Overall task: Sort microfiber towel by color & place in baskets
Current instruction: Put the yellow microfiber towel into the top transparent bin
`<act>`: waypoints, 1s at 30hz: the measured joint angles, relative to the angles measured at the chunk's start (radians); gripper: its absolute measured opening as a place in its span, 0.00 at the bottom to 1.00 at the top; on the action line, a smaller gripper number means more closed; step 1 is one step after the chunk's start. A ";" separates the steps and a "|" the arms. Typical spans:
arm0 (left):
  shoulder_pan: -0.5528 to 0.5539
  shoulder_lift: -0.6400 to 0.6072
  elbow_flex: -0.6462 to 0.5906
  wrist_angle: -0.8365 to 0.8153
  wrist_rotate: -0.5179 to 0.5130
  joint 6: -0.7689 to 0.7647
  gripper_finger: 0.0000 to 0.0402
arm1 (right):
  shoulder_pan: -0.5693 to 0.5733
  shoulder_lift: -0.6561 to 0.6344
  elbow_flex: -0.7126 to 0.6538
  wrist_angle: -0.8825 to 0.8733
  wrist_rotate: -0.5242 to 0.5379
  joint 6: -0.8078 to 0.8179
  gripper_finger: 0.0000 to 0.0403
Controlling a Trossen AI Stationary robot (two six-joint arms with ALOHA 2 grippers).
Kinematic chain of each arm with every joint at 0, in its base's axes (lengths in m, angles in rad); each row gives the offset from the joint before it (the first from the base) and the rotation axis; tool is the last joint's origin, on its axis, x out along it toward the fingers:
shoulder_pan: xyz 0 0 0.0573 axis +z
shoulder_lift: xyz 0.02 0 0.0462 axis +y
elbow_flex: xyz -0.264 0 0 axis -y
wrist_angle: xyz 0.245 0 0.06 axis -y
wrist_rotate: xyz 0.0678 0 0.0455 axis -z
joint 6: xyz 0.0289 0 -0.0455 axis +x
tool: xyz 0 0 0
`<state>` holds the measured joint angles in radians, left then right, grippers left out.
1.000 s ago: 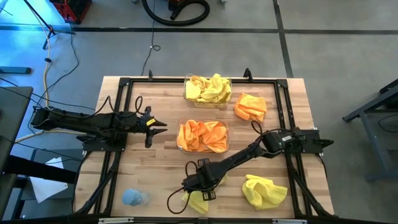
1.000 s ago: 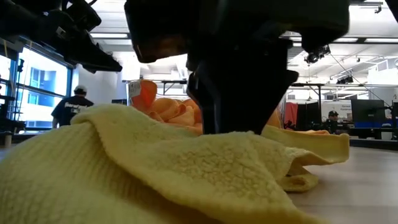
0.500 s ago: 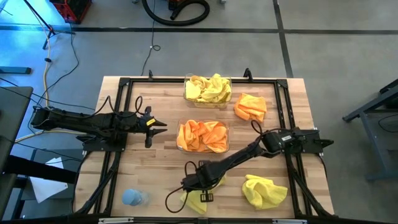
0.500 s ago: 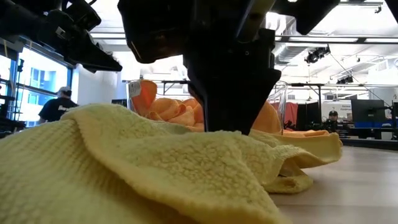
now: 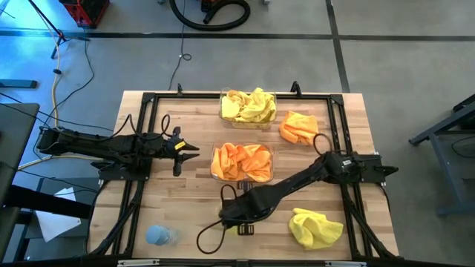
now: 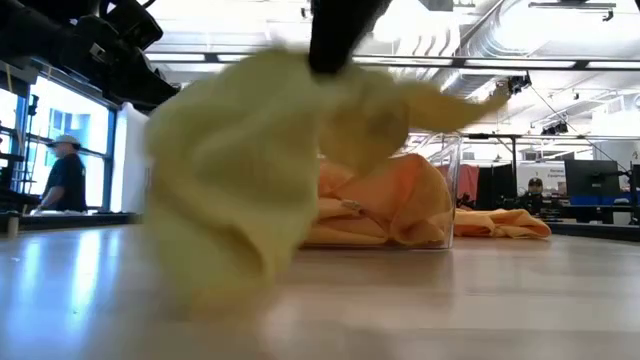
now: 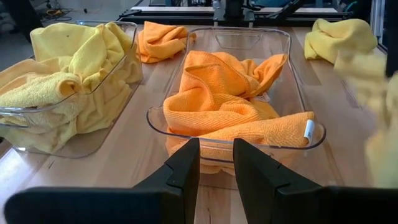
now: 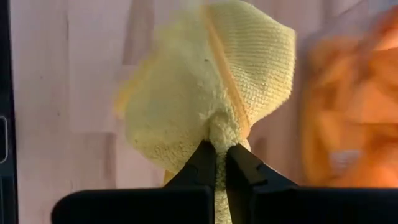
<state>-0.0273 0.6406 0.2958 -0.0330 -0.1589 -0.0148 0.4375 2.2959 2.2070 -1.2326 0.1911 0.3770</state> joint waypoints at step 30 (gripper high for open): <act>0.000 -0.001 0.000 -0.062 0.000 -0.018 0.21 | -0.664 -0.336 0.003 -0.290 0.235 -0.264 0.00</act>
<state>-0.0271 0.6399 0.2960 -0.0947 -0.1589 -0.0330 -0.2260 1.9603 2.2105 -1.5226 0.4262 0.1129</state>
